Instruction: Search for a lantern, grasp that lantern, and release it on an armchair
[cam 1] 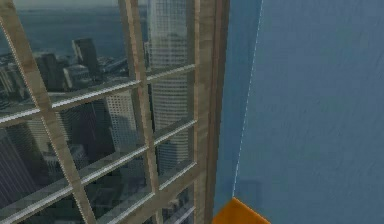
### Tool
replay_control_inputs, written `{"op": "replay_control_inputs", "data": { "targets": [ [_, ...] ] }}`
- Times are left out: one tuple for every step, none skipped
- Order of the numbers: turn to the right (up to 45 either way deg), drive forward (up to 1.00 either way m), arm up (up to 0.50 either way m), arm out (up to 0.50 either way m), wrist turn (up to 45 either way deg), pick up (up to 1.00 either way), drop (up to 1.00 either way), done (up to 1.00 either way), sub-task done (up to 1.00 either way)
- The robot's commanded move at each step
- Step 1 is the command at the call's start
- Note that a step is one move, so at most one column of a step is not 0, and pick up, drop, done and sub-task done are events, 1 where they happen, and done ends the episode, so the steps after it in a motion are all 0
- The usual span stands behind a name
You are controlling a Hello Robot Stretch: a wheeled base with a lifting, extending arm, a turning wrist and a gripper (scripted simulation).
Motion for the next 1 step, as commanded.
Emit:
{"op": "replay_control_inputs", "data": {
  "targets": [
    [0.0, 0.00, -0.32, 0.00, 0.0, 0.00, 0.00, 0.00, 0.00]
  ]
}}
